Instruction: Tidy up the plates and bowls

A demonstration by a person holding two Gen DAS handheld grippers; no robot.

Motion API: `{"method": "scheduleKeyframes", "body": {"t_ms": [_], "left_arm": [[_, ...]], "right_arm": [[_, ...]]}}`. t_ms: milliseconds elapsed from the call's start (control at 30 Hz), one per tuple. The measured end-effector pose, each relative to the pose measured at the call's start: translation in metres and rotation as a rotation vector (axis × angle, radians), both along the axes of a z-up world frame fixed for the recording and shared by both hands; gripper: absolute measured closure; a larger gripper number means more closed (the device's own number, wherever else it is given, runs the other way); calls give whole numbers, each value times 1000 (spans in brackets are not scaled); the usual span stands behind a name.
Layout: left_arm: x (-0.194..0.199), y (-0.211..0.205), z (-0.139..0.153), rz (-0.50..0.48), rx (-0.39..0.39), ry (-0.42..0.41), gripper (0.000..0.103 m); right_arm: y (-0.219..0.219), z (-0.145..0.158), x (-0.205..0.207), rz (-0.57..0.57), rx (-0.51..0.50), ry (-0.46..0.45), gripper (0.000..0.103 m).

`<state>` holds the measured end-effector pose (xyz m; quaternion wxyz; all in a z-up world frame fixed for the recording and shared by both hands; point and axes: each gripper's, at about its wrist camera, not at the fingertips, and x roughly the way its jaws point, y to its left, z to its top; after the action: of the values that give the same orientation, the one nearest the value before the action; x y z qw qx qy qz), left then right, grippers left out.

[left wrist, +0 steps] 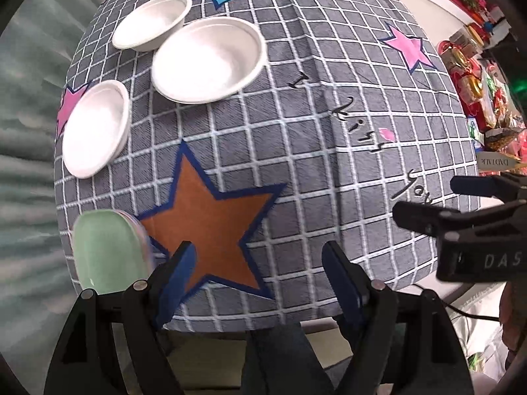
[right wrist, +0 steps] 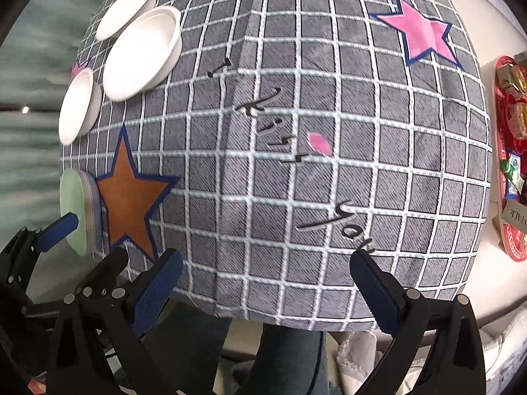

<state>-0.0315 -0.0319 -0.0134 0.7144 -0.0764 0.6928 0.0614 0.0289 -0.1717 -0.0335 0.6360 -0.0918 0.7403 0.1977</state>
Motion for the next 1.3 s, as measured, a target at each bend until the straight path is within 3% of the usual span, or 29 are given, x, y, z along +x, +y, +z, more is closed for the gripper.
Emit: {"method": "scheduleKeyframes", "body": {"t_ms": [300, 700, 933, 1133, 1300], "left_arm": [[-14, 60, -13, -59, -34, -5, 22], [4, 115, -7, 28, -74, -51, 22], [36, 137, -8, 112, -40, -64, 22], [76, 168, -16, 174, -20, -74, 22], [112, 179, -34, 148, 37, -63, 22]], "right_arm": [[52, -8, -15, -57, -20, -3, 1], [77, -14, -13, -32, -99, 5, 1], [99, -23, 22, 24, -94, 1, 1], [121, -14, 66, 11, -40, -69, 1], [140, -21, 107, -11, -25, -88, 1]]}}
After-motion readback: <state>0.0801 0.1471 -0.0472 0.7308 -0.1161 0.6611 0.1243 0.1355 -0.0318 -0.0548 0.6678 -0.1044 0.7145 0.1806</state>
